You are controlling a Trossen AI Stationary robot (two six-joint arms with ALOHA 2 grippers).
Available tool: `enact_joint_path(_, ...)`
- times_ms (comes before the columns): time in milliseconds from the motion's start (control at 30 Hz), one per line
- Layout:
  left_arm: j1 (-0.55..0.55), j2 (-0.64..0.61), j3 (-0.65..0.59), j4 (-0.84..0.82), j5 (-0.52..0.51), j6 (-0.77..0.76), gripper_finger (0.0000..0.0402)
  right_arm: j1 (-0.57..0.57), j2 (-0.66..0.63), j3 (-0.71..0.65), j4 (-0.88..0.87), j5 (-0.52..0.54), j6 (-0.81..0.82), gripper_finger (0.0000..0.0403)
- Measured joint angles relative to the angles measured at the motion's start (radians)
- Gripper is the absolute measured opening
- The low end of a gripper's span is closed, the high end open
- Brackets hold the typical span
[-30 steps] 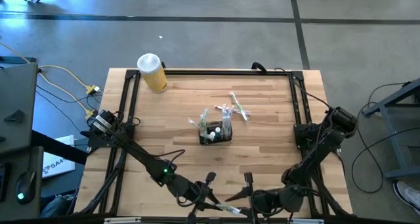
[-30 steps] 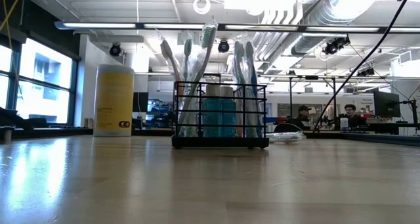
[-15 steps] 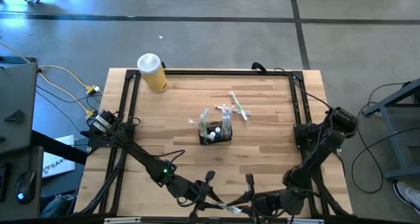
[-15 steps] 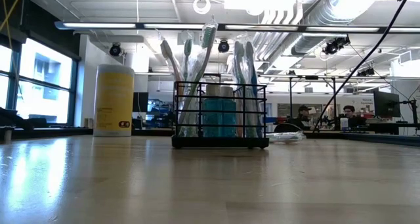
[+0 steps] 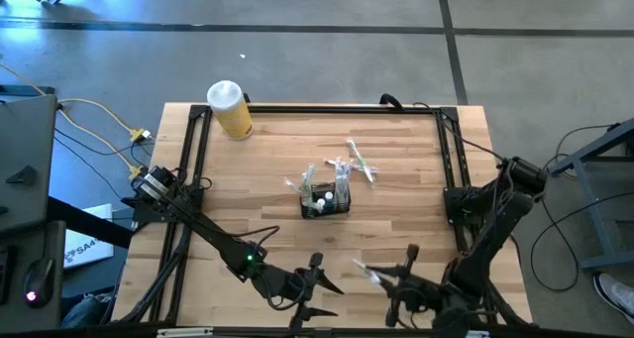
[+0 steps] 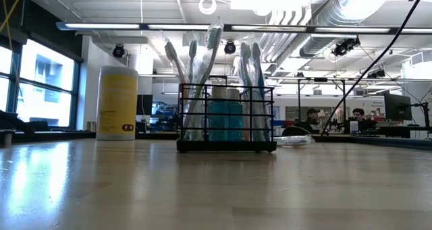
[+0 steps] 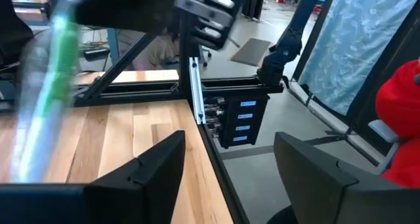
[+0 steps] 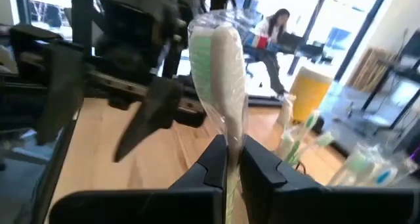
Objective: Pick & Place toothbrushing station
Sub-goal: Put the green toothbrush into the wire organizer
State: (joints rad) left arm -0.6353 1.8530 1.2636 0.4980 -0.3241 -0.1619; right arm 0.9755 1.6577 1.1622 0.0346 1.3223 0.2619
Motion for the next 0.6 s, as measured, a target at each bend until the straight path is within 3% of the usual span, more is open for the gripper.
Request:
enact_joint_path(133,0.0,0.0,0.0,0.0,0.0,0.0,0.0234,-0.049,-0.045,0.0,-0.197,-0.068,0.157,0.0013)
enact_joint_path(333,0.0,0.0,0.0,-0.01,0.0,-0.002,0.0234,-0.147,-0.064,0.0,-0.455,-0.09,0.354,0.0013)
enact_joint_path(600,0.0,0.0,0.0,-0.098,0.001,-0.09,0.0234,-0.257,-0.064,0.0,-0.502,-0.108,0.326,0.0013)
